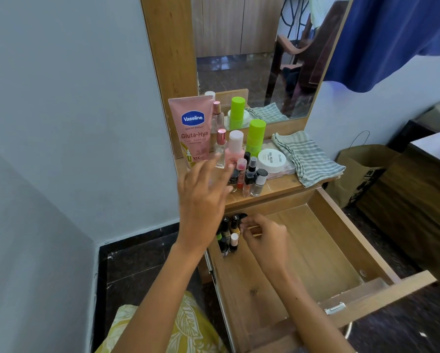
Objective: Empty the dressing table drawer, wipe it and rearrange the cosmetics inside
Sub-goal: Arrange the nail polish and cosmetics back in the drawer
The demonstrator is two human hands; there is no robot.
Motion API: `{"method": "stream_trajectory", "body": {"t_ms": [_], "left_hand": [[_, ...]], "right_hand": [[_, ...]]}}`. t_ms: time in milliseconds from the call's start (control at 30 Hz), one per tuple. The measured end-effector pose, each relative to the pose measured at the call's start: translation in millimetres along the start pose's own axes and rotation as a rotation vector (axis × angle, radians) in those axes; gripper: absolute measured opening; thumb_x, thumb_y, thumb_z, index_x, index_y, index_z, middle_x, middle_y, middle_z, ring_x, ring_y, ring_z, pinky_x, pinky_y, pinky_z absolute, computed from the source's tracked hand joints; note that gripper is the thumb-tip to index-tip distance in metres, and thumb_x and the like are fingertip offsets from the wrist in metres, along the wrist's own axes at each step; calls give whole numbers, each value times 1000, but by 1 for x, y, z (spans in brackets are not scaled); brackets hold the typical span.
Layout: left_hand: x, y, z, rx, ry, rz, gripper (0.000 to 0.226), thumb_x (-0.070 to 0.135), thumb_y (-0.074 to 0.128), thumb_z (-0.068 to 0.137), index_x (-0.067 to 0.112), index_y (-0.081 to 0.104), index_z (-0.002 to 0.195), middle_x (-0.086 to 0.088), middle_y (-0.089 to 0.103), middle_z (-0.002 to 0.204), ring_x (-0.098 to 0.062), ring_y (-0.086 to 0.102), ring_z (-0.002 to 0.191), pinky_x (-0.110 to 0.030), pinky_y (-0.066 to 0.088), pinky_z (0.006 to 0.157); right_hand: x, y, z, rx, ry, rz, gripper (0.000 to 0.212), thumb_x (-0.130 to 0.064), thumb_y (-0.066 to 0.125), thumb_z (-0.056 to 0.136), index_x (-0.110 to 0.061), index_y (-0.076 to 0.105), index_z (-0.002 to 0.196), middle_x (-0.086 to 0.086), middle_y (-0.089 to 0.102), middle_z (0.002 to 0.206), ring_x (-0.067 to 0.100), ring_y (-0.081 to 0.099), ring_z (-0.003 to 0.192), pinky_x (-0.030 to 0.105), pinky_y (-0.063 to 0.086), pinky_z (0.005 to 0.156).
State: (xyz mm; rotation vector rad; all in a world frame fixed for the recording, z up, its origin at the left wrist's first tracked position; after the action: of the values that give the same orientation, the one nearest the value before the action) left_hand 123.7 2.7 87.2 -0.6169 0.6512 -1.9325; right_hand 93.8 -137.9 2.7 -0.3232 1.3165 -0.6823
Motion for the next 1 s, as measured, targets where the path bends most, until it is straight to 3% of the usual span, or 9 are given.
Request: {"method": "stream_trajectory", "body": {"t_ms": [167, 233, 333, 433, 567, 700, 800, 900, 1000], "left_hand": [[18, 19, 4, -232, -57, 261, 77, 11, 85, 64, 25, 53, 131, -19, 28, 150, -37, 22, 136, -53, 18, 103], [17, 17, 4, -193, -85, 242, 67, 12, 85, 64, 23, 59, 125, -17, 37, 146, -35, 27, 133, -52, 20, 101], [16, 8, 1, -79, -67, 162, 41, 13, 83, 67, 20, 69, 105, -6, 62, 117, -28, 42, 117, -43, 24, 92], [15, 2, 0, -29, -41, 100, 23, 15, 77, 74, 19, 71, 96, -1, 67, 98, -24, 44, 107, -39, 24, 87], [21, -8, -7, -49, 2, 94, 12, 22, 63, 82, 21, 67, 93, 2, 63, 96, -21, 44, 104, -38, 24, 87], [35, -22, -22, -139, -18, 30, 15, 31, 56, 84, 24, 62, 96, 6, 60, 96, -19, 47, 100, -37, 23, 89], [43, -22, -32, -220, -25, -18, 17, 35, 49, 87, 27, 60, 98, 9, 59, 96, -17, 49, 100, -37, 25, 90], [40, -16, -41, -266, -41, -81, 23, 32, 49, 90, 24, 61, 108, 7, 62, 101, -17, 53, 101, -33, 31, 88], [33, -11, -55, -322, -75, -95, 32, 30, 47, 92, 18, 62, 117, 6, 65, 101, -15, 56, 97, -31, 43, 81]], "right_hand": [[-1, -1, 1, -12, -3, -5, 18, -4, 68, 80, -18, 72, 90, -12, 72, 85, 0, 65, 73, 25, 56, 68], [-2, -3, 0, -6, -7, 0, 19, -3, 68, 80, -19, 72, 90, -13, 71, 84, -1, 64, 73, 23, 56, 67], [-3, -5, -2, 14, -18, 14, 19, -3, 68, 80, -20, 72, 88, -17, 68, 80, -4, 63, 71, 16, 53, 65], [-4, -7, -3, 29, -39, 42, 16, -6, 69, 81, -20, 71, 87, -16, 69, 81, -2, 64, 72, 19, 55, 65], [-12, -16, -5, 110, -107, 135, 17, -13, 76, 79, -21, 68, 92, -15, 67, 87, 1, 64, 75, 16, 51, 61], [-28, -21, -7, 94, -251, 164, 37, -27, 73, 73, -20, 64, 108, -14, 57, 100, 3, 58, 81, 13, 46, 59], [-28, -21, -8, 100, -321, 141, 24, -26, 65, 74, -17, 65, 97, -12, 57, 89, 5, 55, 71, 20, 47, 55], [-16, -20, -7, 98, -260, 83, 18, -17, 75, 73, -18, 68, 90, -10, 59, 80, 6, 55, 66, 22, 47, 56], [3, -17, -3, 23, -8, -16, 20, -21, 80, 73, -21, 70, 90, -11, 66, 82, 4, 60, 69, 27, 53, 64]]}}
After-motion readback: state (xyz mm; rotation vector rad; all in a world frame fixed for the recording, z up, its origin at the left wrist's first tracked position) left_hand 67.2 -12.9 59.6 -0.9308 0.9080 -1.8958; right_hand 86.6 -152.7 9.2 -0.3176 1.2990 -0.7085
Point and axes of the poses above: each hand's wrist, its own z-axis towards the middle knuckle, its own y-axis out of the palm, x = y × z, the point moved 4 cm from there along z, towards the middle knuckle
